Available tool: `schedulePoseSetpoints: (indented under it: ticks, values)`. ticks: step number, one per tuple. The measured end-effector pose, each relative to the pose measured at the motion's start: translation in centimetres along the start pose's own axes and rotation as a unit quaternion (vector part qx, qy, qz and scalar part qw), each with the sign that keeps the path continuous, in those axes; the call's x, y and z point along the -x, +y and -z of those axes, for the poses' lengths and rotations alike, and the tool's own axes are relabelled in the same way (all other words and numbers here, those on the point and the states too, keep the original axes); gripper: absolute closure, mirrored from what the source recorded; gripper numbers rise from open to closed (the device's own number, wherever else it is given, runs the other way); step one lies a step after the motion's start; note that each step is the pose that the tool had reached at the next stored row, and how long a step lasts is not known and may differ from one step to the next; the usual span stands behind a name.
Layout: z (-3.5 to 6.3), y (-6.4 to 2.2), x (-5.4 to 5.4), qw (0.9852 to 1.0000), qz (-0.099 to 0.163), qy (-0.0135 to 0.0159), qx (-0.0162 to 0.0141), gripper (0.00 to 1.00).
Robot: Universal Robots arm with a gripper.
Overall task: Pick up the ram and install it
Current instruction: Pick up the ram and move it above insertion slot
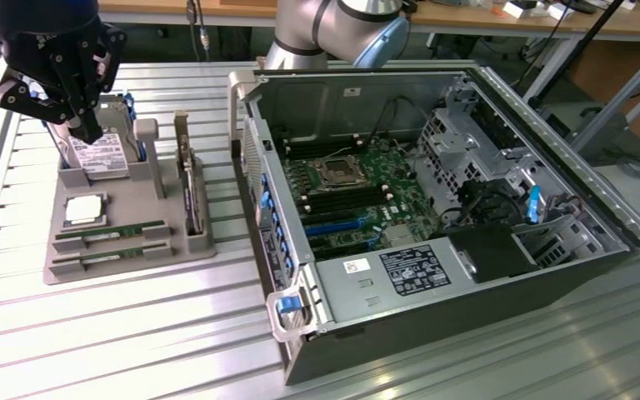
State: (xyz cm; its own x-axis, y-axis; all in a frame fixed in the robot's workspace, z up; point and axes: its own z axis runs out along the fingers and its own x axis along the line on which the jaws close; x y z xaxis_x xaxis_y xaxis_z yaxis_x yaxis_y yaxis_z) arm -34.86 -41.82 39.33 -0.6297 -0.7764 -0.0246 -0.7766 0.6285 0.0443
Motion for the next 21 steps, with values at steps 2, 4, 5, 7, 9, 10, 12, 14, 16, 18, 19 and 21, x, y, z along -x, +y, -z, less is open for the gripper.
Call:
schedulePoseSetpoints:
  ticks: [2, 4, 5, 7, 9, 10, 12, 14, 16, 18, 19, 21]
  values:
    - [0.0, 0.0, 0.0, 1.0, 0.006, 0.0003, 0.0001, 0.9]
    - [0.0, 0.0, 0.0, 0.9999, 0.013, 0.0006, 0.0003, 0.9]
    - [0.0, 0.0, 0.0, 0.9999, 0.017, 0.0008, 0.0004, 0.9]
    - [0.0, 0.0, 0.0, 0.9997, 0.024, 0.0011, 0.0006, 0.9]
    - [0.0, 0.0, 0.0, 0.9996, 0.03, 0.0013, 0.0007, 0.9]
    - [0.0, 0.0, 0.0, 0.9995, 0.032, 0.0014, 0.0008, 0.9]
    - [0.0, 0.0, 0.0, 0.9992, 0.04, 0.0018, 0.001, 0.9]
    - [0.0, 0.0, 0.0, 0.9988, 0.05, 0.0023, 0.0012, 0.9]
    - [0.0, 0.0, 0.0, 0.9983, 0.057, 0.0026, 0.0014, 0.9]
    - [0.0, 0.0, 0.0, 0.9979, 0.065, 0.003, 0.0015, 0.9]
    - [0.0, 0.0, 0.0, 0.9976, 0.068, 0.0032, 0.0016, 0.9]
    - [0.0, 0.0, 0.0, 0.9973, 0.074, 0.0034, 0.0017, 0.9]
